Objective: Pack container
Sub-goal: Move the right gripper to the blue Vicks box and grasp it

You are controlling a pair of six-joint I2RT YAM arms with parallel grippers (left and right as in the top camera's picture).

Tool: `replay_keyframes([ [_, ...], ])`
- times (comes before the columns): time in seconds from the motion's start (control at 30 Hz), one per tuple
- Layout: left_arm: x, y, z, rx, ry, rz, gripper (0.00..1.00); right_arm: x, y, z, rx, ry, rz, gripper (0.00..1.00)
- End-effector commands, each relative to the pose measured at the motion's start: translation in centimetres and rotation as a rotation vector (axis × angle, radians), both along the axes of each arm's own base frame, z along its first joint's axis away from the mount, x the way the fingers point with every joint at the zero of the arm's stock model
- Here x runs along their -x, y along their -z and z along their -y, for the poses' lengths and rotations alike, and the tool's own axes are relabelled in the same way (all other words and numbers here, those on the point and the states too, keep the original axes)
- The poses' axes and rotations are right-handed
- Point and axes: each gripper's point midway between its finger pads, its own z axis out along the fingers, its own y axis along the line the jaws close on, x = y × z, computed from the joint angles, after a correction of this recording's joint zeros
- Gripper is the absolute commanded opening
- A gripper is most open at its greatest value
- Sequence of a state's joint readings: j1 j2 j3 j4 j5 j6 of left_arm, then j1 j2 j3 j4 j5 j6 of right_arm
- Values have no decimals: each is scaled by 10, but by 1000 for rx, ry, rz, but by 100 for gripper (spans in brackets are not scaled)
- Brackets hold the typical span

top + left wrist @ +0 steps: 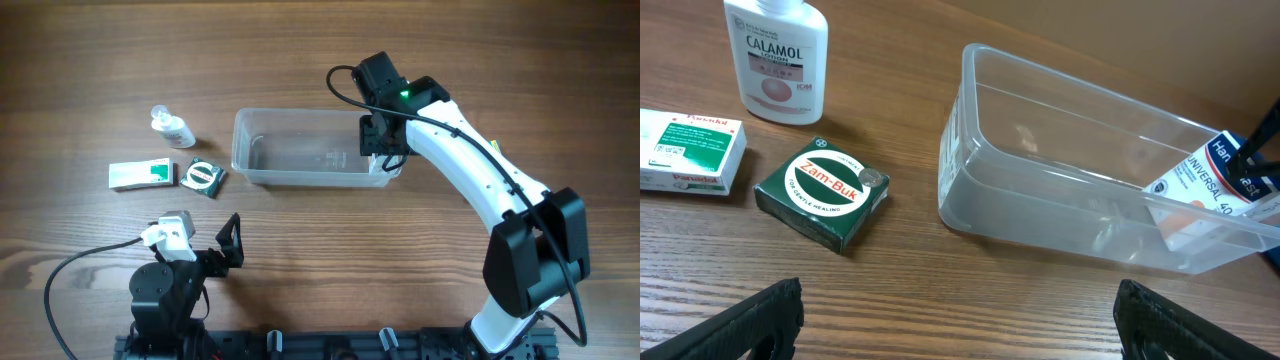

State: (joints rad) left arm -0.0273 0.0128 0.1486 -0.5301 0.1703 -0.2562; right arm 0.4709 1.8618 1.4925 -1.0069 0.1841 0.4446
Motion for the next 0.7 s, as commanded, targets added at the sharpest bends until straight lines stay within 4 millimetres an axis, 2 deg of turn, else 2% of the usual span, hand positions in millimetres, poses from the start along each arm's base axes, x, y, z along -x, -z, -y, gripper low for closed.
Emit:
replay_keyframes([
  [0.0, 0, -2, 2, -10, 13, 14, 100, -2, -4, 1, 18, 0, 6, 65],
  [0.1, 0, -2, 2, -10, 13, 14, 100, -6, -30, -1, -15, 3, 68, 65],
  [0.23, 0, -2, 2, -10, 13, 14, 100, -7, -81, 1, -78, 9, 196, 72],
  [0.3, 0, -2, 2, -10, 13, 14, 100, -4, -109, 11, -108, 28, 260, 76],
  [0.4, 0, -2, 2, -10, 13, 13, 100, 1, -137, 33, -131, 73, 322, 83],
  [0.47, 0, -2, 2, -10, 13, 14, 100, 5, -147, 51, -128, 112, 336, 86],
  [0.53, 0, -2, 2, -10, 13, 14, 100, 8, -148, 72, -101, 131, 325, 90],
  [0.67, 0, -2, 2, -10, 13, 13, 100, 11, -129, 114, -32, 176, 248, 95],
])
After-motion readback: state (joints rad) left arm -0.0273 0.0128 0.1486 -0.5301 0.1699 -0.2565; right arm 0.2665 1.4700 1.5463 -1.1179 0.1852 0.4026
